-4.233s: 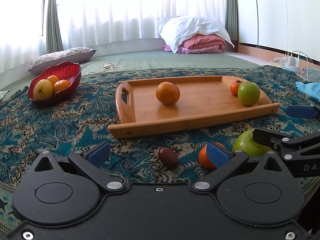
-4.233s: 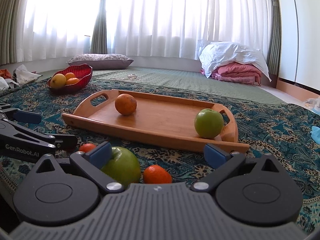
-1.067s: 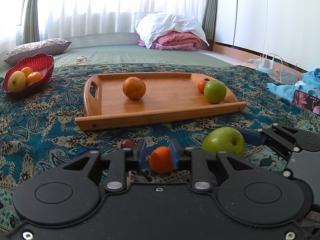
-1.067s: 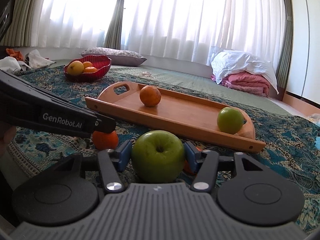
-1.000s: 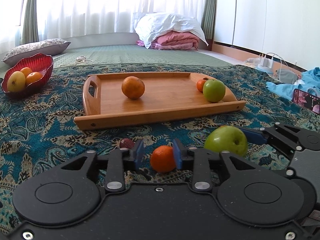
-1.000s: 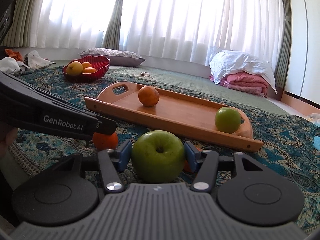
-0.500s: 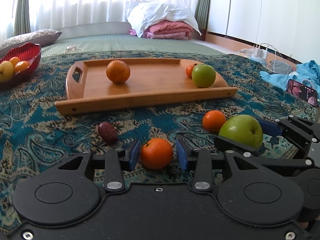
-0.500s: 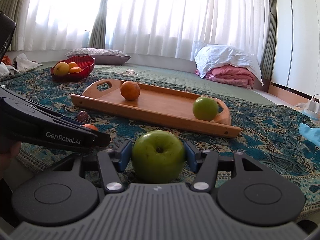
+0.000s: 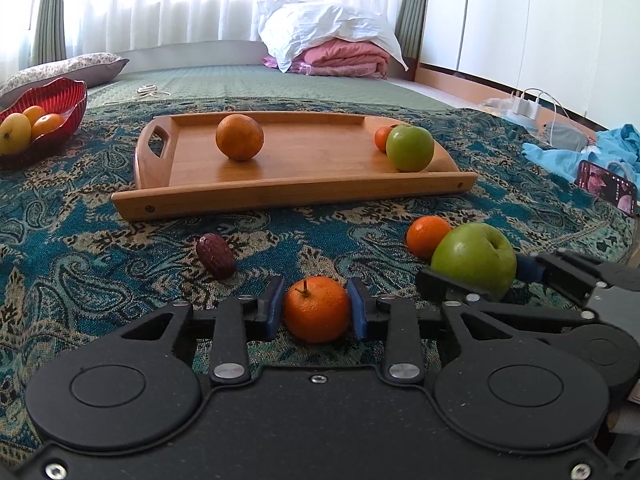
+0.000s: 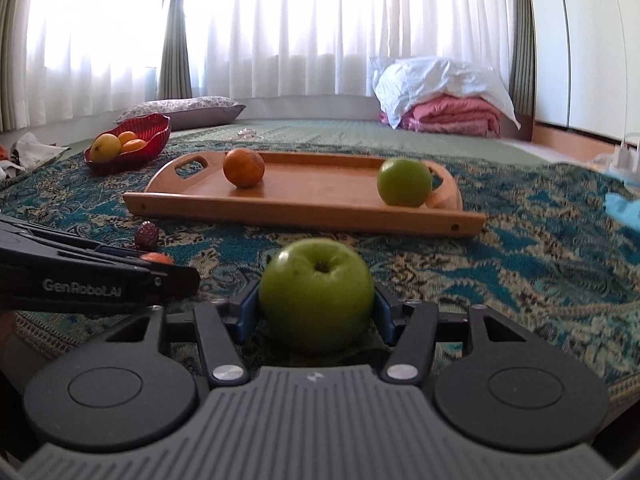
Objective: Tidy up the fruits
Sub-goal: 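Lift the tangerine with the left gripper while the right gripper lifts the apple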
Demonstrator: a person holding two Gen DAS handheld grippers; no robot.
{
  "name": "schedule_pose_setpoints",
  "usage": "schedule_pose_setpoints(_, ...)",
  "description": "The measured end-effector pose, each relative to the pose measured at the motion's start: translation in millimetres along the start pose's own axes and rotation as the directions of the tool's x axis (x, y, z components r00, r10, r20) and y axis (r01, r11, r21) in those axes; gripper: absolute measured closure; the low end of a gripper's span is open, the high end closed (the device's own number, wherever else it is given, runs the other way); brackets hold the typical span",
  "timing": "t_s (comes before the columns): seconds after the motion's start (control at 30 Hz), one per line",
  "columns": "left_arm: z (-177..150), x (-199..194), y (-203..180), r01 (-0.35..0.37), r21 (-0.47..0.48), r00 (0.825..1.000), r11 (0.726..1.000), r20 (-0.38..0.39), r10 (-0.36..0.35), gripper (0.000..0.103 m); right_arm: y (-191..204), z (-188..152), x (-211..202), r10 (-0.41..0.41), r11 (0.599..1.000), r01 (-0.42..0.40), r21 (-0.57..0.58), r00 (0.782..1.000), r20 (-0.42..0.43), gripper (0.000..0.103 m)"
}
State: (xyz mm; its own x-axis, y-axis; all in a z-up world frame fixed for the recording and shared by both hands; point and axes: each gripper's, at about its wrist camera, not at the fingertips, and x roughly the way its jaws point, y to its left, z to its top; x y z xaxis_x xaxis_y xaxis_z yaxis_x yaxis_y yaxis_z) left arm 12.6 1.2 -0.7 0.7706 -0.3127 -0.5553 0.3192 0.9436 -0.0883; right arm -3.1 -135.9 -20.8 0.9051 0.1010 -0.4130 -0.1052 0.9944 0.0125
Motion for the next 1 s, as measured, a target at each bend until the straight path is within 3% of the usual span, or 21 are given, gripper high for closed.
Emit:
schedule_pose_setpoints(0.7, -4.9, 2.4, -6.3, -0.031, 0.036, 1.000, 0.999, 0.004, 0.031, 0.069, 5.6, -8.9, 6.3, -0.029, 0.998, 0.030, -0.047, 0.999, 0.030, 0.042)
schedule_pose_setpoints(1.0, 1.4, -4.9, -7.2, -0.057, 0.032, 0.997, 0.998, 0.058, 0.055, 0.072, -0.1, -4.2, 1.0, -0.024, 1.000, 0.023, 0.016, 0.999, 0.032, 0.044)
